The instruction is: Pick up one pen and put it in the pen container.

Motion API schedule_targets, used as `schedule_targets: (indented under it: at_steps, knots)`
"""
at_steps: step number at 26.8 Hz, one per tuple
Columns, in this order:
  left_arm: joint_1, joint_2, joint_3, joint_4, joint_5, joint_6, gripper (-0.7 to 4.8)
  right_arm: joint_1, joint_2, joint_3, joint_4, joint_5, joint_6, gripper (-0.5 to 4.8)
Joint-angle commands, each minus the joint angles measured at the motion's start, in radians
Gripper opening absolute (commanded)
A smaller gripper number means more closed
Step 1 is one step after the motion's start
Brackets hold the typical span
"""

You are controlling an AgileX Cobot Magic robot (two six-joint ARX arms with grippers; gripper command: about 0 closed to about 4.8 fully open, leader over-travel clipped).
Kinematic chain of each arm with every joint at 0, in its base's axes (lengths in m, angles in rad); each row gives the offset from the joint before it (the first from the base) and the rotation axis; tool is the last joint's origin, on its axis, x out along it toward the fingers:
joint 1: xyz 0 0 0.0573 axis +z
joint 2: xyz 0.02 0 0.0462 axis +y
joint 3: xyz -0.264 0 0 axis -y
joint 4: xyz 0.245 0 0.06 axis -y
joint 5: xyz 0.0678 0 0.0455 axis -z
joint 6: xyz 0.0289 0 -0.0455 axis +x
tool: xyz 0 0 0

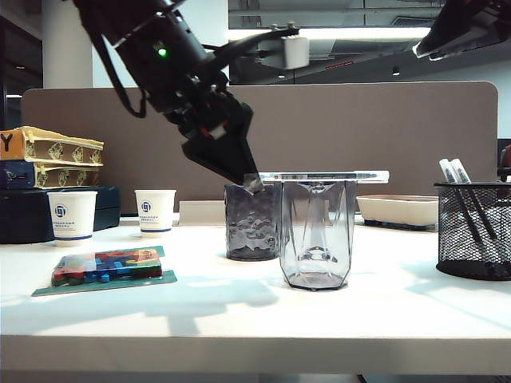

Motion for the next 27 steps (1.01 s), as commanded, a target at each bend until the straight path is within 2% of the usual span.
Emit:
schedule_targets:
  at_steps: [1, 11, 27]
  knots:
    - [0.0, 0.021, 0.037, 0.005, -0.049, 0.008, 2.29, 0.0, -0.002, 0.006, -0.011, 0.003, -0.003, 1.09]
    - [0.0, 0.049, 0.064, -0.031, -0.067, 0.011, 2.29, 0.001, -0.002, 0.006, -0.02, 0.027, -0.014, 1.09]
    - [-0.012, 0.091, 0.079, -0.009, -0.071, 0.033, 2.29, 0.001, -0.002, 0.006, -0.029, 0.032, -0.016, 1.09]
